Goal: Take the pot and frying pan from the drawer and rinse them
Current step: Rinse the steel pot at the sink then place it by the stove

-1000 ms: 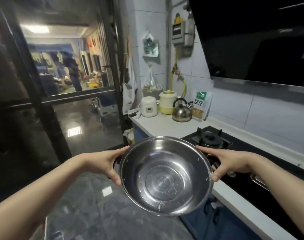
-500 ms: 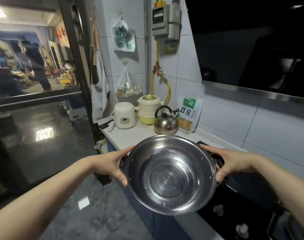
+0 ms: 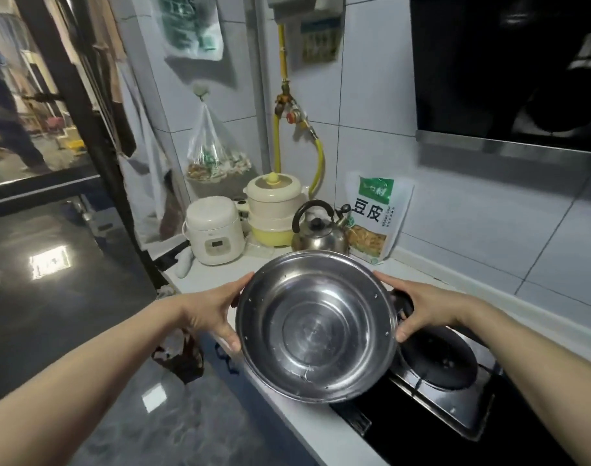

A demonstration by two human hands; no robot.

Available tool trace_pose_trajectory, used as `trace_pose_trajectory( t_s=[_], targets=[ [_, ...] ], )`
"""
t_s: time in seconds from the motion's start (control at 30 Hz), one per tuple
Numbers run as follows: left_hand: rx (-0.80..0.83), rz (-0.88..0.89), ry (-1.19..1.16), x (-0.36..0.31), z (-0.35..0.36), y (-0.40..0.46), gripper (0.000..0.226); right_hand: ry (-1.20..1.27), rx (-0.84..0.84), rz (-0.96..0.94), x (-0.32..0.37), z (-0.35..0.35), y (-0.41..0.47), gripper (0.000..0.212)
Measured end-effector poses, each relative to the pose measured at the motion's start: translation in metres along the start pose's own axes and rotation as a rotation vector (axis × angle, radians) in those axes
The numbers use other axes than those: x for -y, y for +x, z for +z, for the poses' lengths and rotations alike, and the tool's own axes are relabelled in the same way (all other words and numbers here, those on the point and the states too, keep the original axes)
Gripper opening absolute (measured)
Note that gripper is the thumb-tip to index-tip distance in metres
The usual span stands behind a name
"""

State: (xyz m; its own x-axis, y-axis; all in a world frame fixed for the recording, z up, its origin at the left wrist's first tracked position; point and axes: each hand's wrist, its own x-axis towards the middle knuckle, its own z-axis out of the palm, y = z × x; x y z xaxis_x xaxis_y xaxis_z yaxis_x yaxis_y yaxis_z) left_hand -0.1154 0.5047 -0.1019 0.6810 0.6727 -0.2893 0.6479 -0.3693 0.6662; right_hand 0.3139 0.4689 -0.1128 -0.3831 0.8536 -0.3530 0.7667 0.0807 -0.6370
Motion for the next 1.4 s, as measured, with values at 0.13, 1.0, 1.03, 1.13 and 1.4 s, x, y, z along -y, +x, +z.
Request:
trace_pose_trajectory(
  t_s=[0.13,1.0,1.03,1.13,1.4],
  targets=[
    [0.073,0.030,0.027,0.032,-0.020,0.044,0.135,0.112,-0.019,0.074,-0.014,0.008,0.032,0.134],
    [0.260,-0.134,0.144,0.135,-0.031,0.169,0.154,0.129,-0.073,0.275,-0.063,0.051,0.116,0.136],
    [0.261,-0.127,0.139,0.136,-0.031,0.171,0.154,0.129,-0.077,0.276,-0.065,0.051,0.117,0.135],
    [0.287,-0.089,0.128,0.136,-0.029,0.176,0.142,0.112,-0.084,0.287,-0.070,0.052,0.120,0.130],
    [0.329,-0.151,0.144,0.139,-0.032,0.186,0.149,0.086,-0.055,0.286,-0.072,0.048,0.123,0.124]
  ],
)
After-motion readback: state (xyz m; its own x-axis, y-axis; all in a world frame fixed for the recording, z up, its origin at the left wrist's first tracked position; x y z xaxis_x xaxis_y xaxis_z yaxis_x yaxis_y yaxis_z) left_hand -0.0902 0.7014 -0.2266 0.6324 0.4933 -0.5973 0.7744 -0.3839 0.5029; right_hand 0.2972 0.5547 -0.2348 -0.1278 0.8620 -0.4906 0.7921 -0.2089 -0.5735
